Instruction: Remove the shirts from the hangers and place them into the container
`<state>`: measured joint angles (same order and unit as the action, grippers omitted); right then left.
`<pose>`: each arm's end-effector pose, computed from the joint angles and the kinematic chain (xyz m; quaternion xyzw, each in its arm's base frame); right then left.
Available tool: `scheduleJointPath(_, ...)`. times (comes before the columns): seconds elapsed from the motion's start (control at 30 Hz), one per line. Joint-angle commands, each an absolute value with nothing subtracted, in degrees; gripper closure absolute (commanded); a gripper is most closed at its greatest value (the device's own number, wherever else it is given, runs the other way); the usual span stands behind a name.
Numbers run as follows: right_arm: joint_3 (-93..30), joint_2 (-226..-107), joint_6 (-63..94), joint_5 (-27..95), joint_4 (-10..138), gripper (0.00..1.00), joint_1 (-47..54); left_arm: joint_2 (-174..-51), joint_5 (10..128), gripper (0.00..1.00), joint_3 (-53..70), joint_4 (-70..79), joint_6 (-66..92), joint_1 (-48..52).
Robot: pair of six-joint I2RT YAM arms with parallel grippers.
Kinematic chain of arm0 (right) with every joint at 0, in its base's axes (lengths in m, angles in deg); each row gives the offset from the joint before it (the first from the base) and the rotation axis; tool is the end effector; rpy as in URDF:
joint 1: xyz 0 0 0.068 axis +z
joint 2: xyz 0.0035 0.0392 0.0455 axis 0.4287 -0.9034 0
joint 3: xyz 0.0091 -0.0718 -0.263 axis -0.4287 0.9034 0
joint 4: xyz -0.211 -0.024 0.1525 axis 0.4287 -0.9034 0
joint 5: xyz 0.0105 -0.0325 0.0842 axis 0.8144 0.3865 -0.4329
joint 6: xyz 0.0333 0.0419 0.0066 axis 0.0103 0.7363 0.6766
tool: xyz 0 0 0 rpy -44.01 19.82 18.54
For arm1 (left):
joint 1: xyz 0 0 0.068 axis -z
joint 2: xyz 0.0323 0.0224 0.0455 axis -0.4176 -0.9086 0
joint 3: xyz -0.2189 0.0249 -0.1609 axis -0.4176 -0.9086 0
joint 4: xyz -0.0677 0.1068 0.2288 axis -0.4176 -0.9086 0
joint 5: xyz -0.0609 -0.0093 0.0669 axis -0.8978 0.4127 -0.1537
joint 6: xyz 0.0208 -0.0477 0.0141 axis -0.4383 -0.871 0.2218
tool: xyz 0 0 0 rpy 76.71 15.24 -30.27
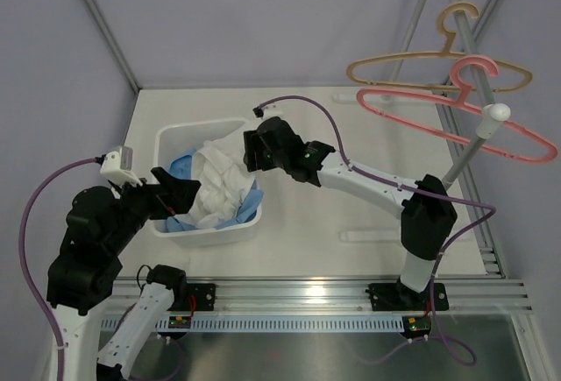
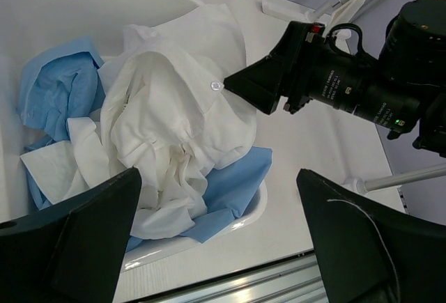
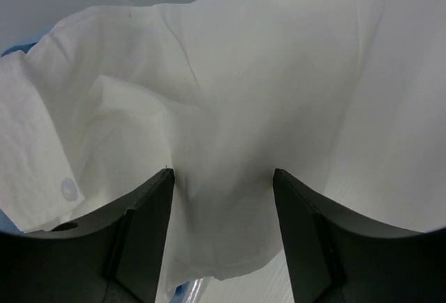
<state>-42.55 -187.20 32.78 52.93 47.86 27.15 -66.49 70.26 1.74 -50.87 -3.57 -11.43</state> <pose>0.2607 0.3285 0.3050 -0.1665 0.8574 0.2280 0.4304 0.0529 -0.0168 0.4033 -0.0699 0.7990 -0.2554 0.5399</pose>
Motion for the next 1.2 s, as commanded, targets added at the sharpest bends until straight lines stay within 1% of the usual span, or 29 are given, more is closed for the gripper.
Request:
scheduleJointPath(0.0,-45.5,-188.7,32.0,51.6,50.2,0.37,26.6,-66.4,69.1,0.01,3.7,-50.2,-1.8,-11.4)
scheduleJointPath(0.03,-46.4,-189.1,31.8,51.7,49.8,0.42,26.6,-66.4,69.1,0.01,3.7,-50.3,-1.6,-11.4)
scheduleJointPath(0.07,-46.7,-189.4,31.4,52.2,49.5,0.53,26.6,-66.3,69.2,0.01,3.7,-50.3,-1.6,-11.4)
scheduleJointPath(0.13,-47.7,-189.9,31.1,52.7,49.2,0.64,26.6,-66.3,69.5,0.01,3.4,-50.3,-1.3,-11.3)
scheduleJointPath(0.23,-50.1,-191.0,29.9,53.9,47.5,0.68,26.6,-66.1,69.6,0.01,3.0,-50.2,-1.1,-11.4)
scheduleJointPath(0.3,-51.6,-191.4,29.0,54.8,46.2,0.74,26.6,-66.0,69.9,0.01,2.6,-50.3,-1.0,-11.4)
scheduleJointPath(0.37,-52.2,-191.5,28.0,55.2,45.8,0.74,26.6,-65.7,70.1,0.01,1.9,-50.1,-1.0,-11.4)
scheduleJointPath(0.4,-53.0,-191.6,27.8,55.2,45.3,0.78,26.6,-65.6,70.2,0.01,1.6,-50.1,-1.0,-11.4)
scheduleJointPath(0.43,-53.5,-191.8,27.3,55.2,44.9,0.86,26.6,-65.5,70.2,0.01,1.4,-50.1,-1.0,-11.4)
scheduleJointPath(0.47,-54.2,-192.1,27.0,54.8,44.4,0.98,26.6,-65.3,70.3,0.01,1.2,-50.1,-1.0,-11.3)
scheduleJointPath(0.5,-55.8,-192.7,26.6,54.5,43.8,1.00,26.6,-65.1,70.7,0.01,1.2,-50.3,-1.1,-11.3)
scheduleJointPath(0.67,-62.2,-196.1,21.5,45.4,40.6,1.00,28.0,-63.5,74.8,0.01,2.8,-50.8,-1.0,-11.3)
scheduleJointPath(0.73,-68.2,-197.7,20.6,42.4,36.9,1.00,29.5,-63.5,76.8,0.01,4.0,-51.6,-0.5,-11.3)
scheduleJointPath(0.8,-72.9,-199.6,20.5,37.4,34.6,1.00,30.7,-63.1,79.6,0.01,5.9,-52.5,0.0,-11.4)
scheduleJointPath(0.9,-76.2,-201.7,21.6,32.9,33.6,1.00,33.2,-62.1,81.6,0.01,8.6,-52.7,0.2,-11.4)
scheduleJointPath(1.0,-76.0,-204.4,24.1,30.2,33.9,1.00,35.3,-61.4,81.7,0.01,10.2,-52.2,0.7,-11.4)
scheduleJointPath(1.07,-74.0,-206.3,26.3,30.6,34.9,1.00,36.3,-61.6,81.3,0.01,11.2,-52.5,0.7,-11.4)
scheduleJointPath(1.17,-66.4,-209.0,30.1,31.6,37.4,1.00,36.4,-62.0,80.3,0.01,11.7,-53.1,0.6,-11.4)
